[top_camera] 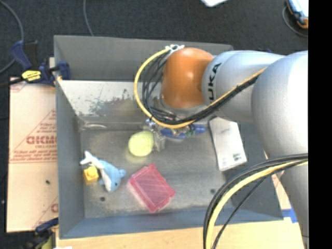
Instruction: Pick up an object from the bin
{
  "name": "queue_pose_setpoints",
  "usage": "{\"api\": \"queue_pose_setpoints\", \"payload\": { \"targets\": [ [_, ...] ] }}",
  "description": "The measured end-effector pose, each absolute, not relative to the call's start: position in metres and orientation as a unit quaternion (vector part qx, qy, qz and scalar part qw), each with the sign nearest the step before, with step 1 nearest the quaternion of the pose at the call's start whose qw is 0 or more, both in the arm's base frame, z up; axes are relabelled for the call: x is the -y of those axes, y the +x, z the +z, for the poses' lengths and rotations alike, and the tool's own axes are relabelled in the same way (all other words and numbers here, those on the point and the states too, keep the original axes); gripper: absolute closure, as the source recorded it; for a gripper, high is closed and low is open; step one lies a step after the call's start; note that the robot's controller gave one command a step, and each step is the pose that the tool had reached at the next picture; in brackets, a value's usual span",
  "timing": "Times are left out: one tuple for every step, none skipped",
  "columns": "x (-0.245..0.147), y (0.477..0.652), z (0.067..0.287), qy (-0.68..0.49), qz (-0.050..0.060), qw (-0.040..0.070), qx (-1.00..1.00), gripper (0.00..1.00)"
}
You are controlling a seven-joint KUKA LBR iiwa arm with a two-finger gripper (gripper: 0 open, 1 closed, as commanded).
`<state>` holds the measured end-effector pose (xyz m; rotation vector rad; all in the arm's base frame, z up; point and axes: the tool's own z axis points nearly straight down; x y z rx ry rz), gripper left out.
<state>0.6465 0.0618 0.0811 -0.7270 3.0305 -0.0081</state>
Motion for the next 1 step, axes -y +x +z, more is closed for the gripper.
{"api": "queue_pose_setpoints", "payload": {
  "targets": [
    [-0.0664,0.6438,0.074,-0.245,-0.003,0.011,-0.969,1.0]
  ]
}}
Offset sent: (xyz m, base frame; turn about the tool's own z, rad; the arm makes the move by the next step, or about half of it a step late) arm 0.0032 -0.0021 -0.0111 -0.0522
